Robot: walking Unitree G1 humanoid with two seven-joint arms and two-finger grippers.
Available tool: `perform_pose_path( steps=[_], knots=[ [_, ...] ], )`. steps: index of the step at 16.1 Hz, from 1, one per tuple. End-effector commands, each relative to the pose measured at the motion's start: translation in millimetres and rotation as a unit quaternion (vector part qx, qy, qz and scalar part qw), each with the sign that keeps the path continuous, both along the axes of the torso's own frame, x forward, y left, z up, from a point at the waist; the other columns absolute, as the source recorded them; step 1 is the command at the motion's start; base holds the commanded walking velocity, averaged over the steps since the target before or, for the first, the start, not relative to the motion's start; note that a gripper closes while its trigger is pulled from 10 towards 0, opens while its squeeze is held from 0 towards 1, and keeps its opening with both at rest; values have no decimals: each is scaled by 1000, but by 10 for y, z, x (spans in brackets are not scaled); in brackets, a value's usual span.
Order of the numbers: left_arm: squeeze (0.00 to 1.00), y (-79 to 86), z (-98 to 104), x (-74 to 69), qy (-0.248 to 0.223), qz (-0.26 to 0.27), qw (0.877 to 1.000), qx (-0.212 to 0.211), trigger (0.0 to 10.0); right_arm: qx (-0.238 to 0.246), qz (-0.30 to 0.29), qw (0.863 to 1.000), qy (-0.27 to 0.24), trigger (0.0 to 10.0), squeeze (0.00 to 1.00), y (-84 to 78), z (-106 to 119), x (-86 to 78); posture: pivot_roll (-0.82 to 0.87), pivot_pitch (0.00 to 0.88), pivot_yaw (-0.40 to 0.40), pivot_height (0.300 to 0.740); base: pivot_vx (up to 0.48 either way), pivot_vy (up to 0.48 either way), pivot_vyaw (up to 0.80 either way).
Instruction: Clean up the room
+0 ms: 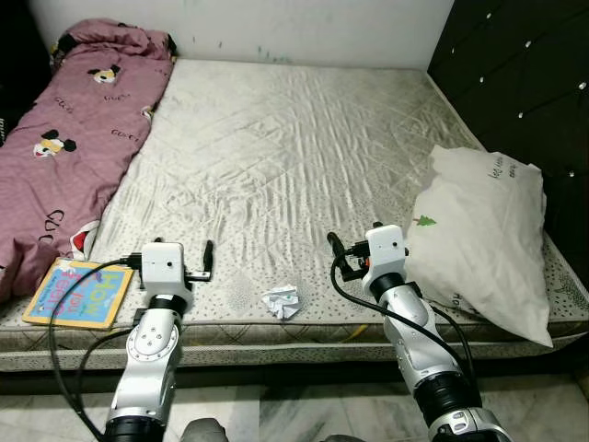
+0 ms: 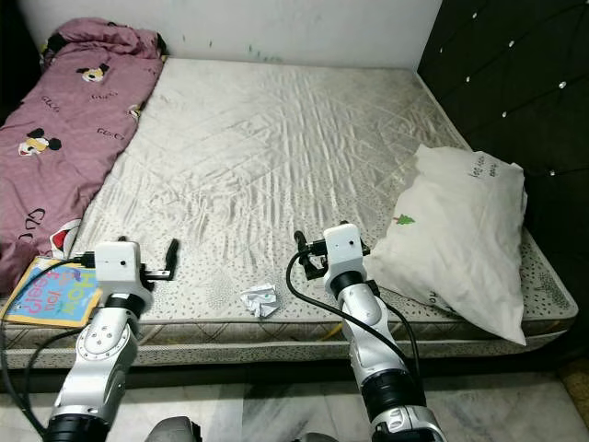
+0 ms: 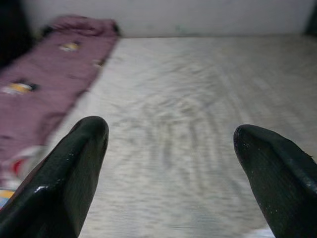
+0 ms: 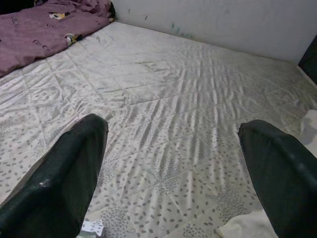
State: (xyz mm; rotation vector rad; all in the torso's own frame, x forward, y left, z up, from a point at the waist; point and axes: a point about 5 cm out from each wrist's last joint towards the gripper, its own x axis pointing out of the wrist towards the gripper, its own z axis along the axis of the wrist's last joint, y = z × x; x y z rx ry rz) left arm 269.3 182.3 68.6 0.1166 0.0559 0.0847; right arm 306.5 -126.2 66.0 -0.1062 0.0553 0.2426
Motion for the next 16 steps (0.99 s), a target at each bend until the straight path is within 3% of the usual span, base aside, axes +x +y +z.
perform_pose_path(
  steps=[1, 3, 4, 7, 9, 16],
  knots=[
    [0, 68, 11, -11, -1, 32, 999, 36, 10000, 10, -6, 1000, -9, 10000, 0, -30, 39, 6, 60, 44, -70, 740, 0, 0, 0],
    [0, 103, 20, -37, 18, 62, 993, 99, 10000, 35, -3, 999, -13, 10000, 0, -3, 86, 9, 66, 47, -70, 740, 0, 0, 0],
    [0, -35, 87, -65, -19, -48, 998, 20, 10000, 49, 6, 999, -16, 10000, 0, 37, 118, 7, 69, 57, -66, 740, 0, 0, 0],
    [0, -48, 87, -89, -17, -14, 1000, -4, 10000, 61, 12, 998, -14, 10000, 0, 66, 116, -11, 63, 81, -67, 740, 0, 0, 0],
    [0, -35, 94, -106, -7, 9, 1000, 3, 10000, 61, -5, 998, -22, 10000, 0, 2, 134, -35, 65, 91, -69, 740, 0, 0, 0],
    [0, -78, 54, -214, -3, 5, 1000, -22, 10000, 64, -42, 996, -43, 10000, 0, -80, 256, -54, 57, 99, -58, 740, 0, 0, 0]
  ],
)
